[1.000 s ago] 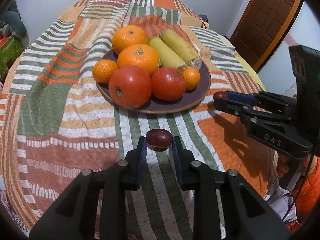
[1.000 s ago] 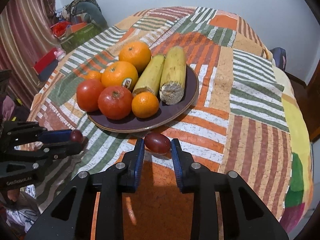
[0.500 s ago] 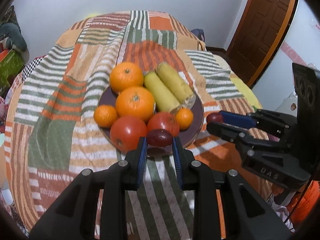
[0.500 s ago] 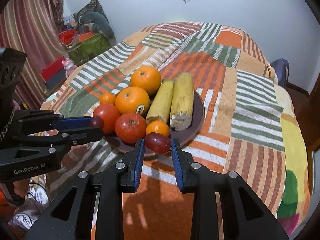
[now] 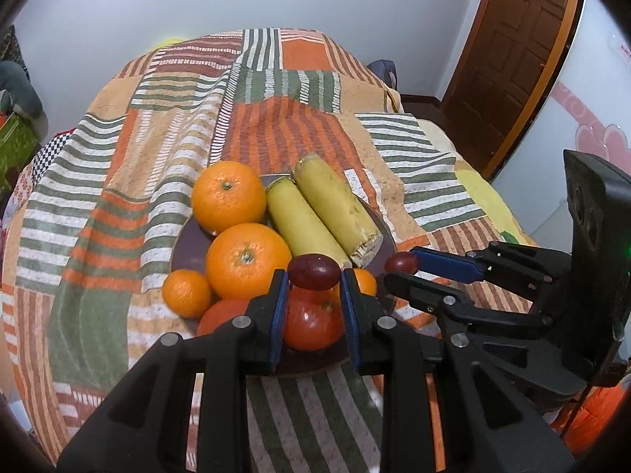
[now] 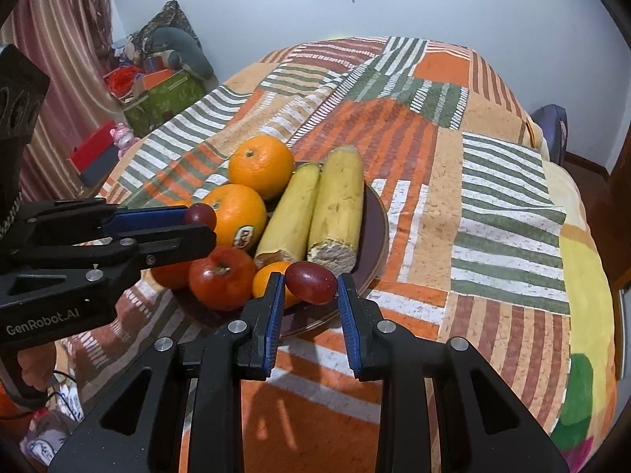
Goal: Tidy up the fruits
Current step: 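Lower both plums onto the plate between the fruit, then open both tools and lift them up away from the plate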
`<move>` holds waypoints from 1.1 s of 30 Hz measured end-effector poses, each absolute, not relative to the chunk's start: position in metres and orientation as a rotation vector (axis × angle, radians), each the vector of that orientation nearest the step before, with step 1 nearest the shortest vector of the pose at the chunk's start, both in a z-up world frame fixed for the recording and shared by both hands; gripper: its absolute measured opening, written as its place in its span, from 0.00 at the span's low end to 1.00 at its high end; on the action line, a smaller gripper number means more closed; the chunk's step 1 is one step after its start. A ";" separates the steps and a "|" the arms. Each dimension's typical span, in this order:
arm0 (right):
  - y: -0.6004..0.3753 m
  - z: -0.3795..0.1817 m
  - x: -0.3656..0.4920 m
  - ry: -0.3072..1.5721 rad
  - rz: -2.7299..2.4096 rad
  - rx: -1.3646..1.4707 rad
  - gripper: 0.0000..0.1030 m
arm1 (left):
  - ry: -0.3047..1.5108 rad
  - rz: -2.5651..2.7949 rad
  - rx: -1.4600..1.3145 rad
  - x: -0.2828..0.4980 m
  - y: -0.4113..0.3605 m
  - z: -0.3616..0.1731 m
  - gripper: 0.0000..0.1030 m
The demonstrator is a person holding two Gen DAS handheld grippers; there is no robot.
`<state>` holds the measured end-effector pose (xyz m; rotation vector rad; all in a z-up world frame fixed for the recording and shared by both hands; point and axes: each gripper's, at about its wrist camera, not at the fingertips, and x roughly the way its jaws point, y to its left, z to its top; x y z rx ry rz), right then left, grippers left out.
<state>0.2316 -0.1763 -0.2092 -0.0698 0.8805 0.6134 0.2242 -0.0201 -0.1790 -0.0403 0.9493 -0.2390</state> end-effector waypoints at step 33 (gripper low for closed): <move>-0.188 -0.148 0.212 0.750 0.614 -0.015 0.28 | 0.755 -0.154 -0.081 0.191 0.002 -0.114 0.34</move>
